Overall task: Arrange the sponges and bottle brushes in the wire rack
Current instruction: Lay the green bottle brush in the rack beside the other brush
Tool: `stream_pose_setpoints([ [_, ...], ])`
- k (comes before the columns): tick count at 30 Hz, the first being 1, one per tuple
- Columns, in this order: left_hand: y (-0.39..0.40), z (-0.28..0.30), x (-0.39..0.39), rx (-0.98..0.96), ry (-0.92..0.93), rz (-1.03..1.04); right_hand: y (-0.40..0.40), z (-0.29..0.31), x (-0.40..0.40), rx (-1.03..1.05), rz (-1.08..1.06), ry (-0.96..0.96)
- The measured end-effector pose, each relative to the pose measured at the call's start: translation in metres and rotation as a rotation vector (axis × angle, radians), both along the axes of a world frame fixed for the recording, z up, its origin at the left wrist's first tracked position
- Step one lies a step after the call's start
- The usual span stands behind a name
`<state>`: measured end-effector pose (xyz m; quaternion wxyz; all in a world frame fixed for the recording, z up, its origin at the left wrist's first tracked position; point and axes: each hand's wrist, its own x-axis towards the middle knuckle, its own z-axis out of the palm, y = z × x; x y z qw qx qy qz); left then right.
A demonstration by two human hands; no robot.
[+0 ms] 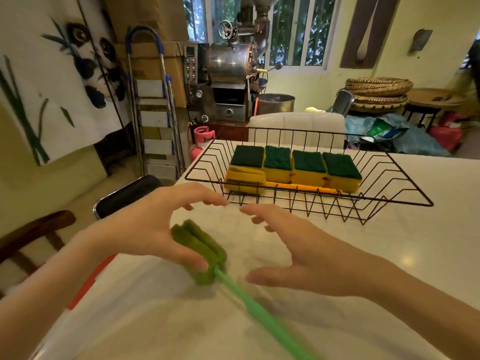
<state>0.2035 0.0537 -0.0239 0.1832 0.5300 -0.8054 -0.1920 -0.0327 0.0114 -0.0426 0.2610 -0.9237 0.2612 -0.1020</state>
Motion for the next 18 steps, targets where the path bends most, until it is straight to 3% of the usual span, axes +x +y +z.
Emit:
stream_pose_setpoints([
  [6, 0.014, -0.026, 0.005, 0.163, -0.120, 0.036, 0.022, -0.017, 0.005, -0.129, 0.010, 0.232],
  [18, -0.002, -0.024, -0.017, 0.102, -0.184, 0.074, 0.015, -0.008, -0.006, -0.075, -0.035, 0.347],
])
